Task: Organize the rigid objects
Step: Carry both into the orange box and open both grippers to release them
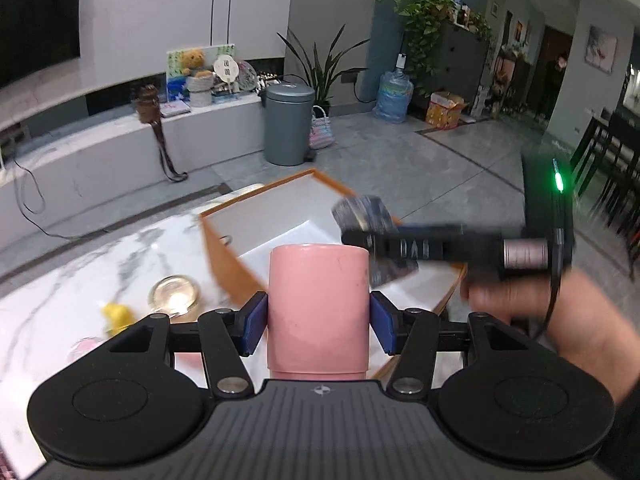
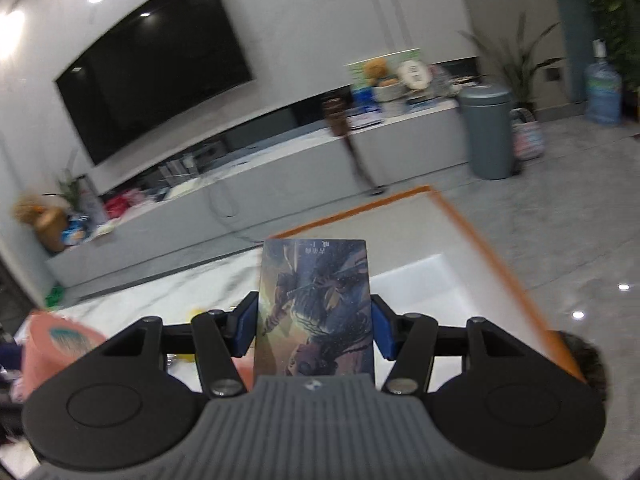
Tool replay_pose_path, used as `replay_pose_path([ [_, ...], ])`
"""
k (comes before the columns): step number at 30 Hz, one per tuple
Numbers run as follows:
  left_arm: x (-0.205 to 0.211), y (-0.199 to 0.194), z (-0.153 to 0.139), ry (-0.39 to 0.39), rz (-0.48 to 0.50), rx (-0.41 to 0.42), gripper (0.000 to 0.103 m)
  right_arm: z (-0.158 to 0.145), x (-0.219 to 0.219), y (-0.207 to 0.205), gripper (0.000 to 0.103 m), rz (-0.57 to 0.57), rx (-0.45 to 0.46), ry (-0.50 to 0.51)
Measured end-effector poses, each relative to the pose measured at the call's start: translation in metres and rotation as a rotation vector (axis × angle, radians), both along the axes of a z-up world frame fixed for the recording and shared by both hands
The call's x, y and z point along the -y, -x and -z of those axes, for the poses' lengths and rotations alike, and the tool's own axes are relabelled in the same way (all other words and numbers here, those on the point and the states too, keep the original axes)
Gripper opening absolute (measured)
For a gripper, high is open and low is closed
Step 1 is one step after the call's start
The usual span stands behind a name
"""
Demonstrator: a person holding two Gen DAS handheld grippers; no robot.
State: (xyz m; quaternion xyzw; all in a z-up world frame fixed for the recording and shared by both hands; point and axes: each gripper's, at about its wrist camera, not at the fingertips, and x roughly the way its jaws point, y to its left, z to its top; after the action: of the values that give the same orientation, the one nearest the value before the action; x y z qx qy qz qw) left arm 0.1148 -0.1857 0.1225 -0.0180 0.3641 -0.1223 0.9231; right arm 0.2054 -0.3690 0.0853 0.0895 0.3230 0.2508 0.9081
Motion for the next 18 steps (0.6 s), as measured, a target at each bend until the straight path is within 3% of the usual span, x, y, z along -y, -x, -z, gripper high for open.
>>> replay_pose_path([
  [9, 0.018, -0.082, 0.031, 0.184, -0.143, -0.147, 0.062, 0.031, 0.031, -0.023, 0.057, 0.082, -0.019, 0.145],
  [13, 0.024, -0.109, 0.057, 0.158, -0.186, -0.221, 0.062, 0.041, 0.037, -0.032, 0.057, 0.065, -0.034, 0.195],
  [18, 0.042, -0.123, 0.085, 0.069, -0.197, -0.29, 0.062, 0.058, 0.038, -0.031, 0.057, -0.034, -0.045, 0.345],
])
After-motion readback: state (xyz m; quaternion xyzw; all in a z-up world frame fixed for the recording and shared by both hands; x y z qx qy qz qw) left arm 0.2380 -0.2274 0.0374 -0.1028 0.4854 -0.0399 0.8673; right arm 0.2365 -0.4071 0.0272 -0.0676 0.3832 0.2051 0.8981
